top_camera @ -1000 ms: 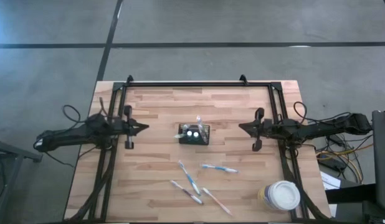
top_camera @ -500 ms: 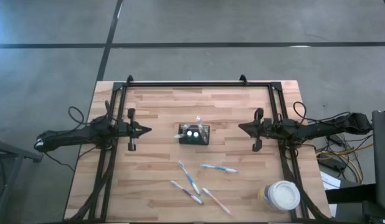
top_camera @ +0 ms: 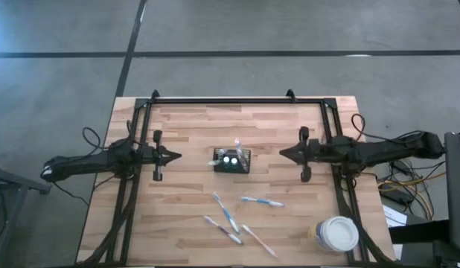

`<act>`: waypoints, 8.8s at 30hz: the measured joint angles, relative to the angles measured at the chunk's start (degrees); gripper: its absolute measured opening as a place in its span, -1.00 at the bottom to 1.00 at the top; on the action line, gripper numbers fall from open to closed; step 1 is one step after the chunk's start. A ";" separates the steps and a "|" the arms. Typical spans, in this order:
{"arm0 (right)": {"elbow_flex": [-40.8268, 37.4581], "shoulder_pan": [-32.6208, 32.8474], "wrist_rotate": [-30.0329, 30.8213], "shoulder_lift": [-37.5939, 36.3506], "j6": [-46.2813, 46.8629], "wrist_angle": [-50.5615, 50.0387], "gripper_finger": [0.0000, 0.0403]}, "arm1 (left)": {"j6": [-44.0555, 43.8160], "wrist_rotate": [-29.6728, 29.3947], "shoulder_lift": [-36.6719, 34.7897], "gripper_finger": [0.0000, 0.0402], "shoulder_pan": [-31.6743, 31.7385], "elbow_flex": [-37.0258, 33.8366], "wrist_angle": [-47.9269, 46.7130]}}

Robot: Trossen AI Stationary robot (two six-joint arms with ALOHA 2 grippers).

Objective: Pick & Place toothbrushing station
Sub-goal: Put the right blue toothbrush into the black wire organizer

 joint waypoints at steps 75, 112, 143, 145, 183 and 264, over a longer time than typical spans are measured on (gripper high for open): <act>46.85 16.50 -7.52 70.88 13.58 -54.51 -0.90 | -4.31 0.04 -0.07 -0.94 0.00 0.15 1.04; 13.22 6.86 -3.13 20.96 -5.29 4.33 -0.90 | -8.15 -0.78 10.07 -0.96 -0.09 9.27 12.22; 25.08 -1.84 -10.60 43.28 -11.49 19.80 -0.90 | 0.87 14.70 64.35 0.25 -1.22 48.53 17.58; 25.84 -2.04 -10.58 43.84 -11.96 19.68 -0.90 | 0.96 14.77 65.36 0.28 -1.38 49.87 18.22; 27.28 -3.95 -9.14 34.65 -12.29 9.87 -0.21 | 5.49 15.54 58.57 -0.89 -1.66 52.85 8.22; -16.02 -3.91 2.03 -19.01 -8.57 10.88 -0.96 | -3.37 4.49 5.13 -0.89 -0.07 12.05 16.52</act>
